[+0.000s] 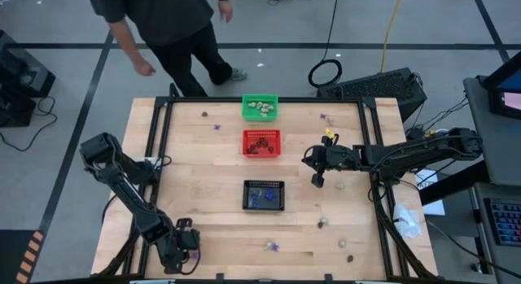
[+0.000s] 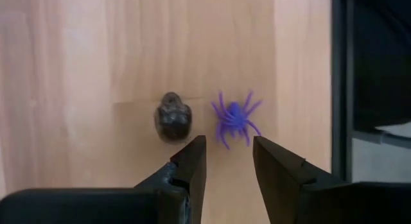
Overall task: Sort Halloween decoration
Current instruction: Put the violet spider toy into the black basket
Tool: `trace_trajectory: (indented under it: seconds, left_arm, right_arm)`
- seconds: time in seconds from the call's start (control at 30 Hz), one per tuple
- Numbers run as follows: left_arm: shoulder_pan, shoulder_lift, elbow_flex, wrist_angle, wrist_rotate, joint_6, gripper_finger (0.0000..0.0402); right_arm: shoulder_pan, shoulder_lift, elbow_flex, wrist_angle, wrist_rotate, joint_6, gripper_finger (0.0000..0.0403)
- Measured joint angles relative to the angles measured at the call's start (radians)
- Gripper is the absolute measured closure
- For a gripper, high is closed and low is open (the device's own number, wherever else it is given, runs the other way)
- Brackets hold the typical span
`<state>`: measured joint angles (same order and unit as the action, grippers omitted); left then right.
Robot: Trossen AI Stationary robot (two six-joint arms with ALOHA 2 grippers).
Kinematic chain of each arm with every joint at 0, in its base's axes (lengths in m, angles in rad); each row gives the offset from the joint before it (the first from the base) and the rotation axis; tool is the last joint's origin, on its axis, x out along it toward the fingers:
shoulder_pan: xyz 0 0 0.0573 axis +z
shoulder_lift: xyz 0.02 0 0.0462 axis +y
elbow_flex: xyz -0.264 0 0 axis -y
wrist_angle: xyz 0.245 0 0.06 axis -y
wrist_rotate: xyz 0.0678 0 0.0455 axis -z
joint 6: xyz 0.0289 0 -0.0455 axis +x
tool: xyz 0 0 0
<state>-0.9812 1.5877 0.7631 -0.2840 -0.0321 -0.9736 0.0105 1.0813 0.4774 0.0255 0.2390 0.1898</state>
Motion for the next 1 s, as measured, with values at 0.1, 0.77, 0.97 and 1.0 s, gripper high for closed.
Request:
trace_trajectory:
  seconds: [0.1, 0.77, 0.97, 1.0]
  left_arm:
    - [-0.001, 0.009, 0.000, 0.013, -0.025, -0.016, 0.0278]
    - [-0.001, 0.072, 0.003, 0.072, -0.038, -0.017, 0.0328]
    - [0.000, 0.073, 0.002, 0.066, -0.028, -0.013, 0.0365]
    - [0.000, 0.073, 0.002, 0.066, -0.020, -0.013, 0.0372]
  right_arm:
    - [0.000, 0.000, 0.000, 0.000, 0.000, 0.000, 0.0403]
    - [0.000, 0.000, 0.000, 0.000, 0.000, 0.000, 0.0403]
    - [0.000, 0.000, 0.000, 0.000, 0.000, 0.000, 0.0403]
    - [0.000, 0.000, 0.000, 0.000, 0.000, 0.000, 0.0403]
